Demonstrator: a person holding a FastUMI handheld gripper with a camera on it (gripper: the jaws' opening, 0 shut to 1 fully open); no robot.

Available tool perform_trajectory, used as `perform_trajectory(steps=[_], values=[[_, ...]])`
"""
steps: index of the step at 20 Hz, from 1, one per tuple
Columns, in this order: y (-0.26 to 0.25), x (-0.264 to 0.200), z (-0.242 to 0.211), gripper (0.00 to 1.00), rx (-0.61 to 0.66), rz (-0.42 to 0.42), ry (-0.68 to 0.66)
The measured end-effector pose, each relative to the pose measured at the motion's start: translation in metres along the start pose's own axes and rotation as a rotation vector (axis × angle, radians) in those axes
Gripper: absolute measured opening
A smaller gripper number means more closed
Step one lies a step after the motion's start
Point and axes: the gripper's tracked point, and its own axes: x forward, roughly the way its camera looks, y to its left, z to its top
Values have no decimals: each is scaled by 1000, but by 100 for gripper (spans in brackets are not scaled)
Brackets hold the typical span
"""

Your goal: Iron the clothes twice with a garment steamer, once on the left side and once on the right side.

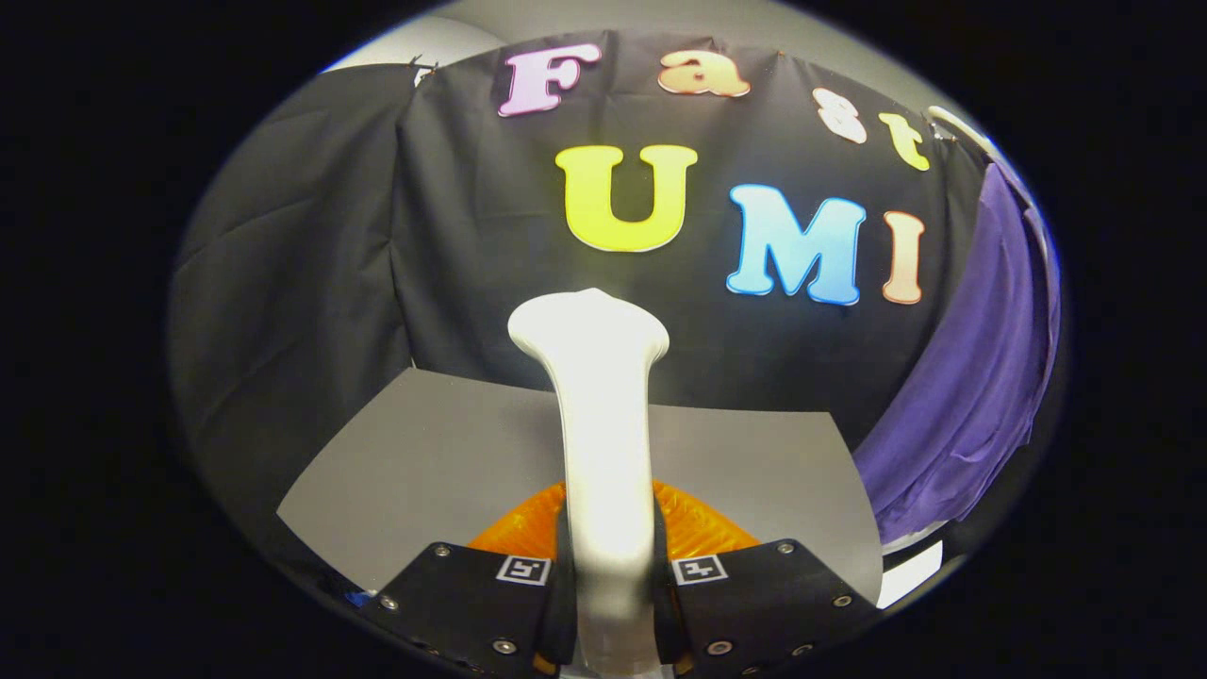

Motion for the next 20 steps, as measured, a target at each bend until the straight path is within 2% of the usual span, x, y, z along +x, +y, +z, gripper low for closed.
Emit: perform_trajectory(steps=[3, 9, 12, 20], values=[[-10, -40, -18, 32, -84, -55, -43], [-24, -110, -49, 32, -80, -56, -181], [-24, -129, -60, 32, -52, -27, -214], [-81, -162, -72, 32, -2, -136, -263]])
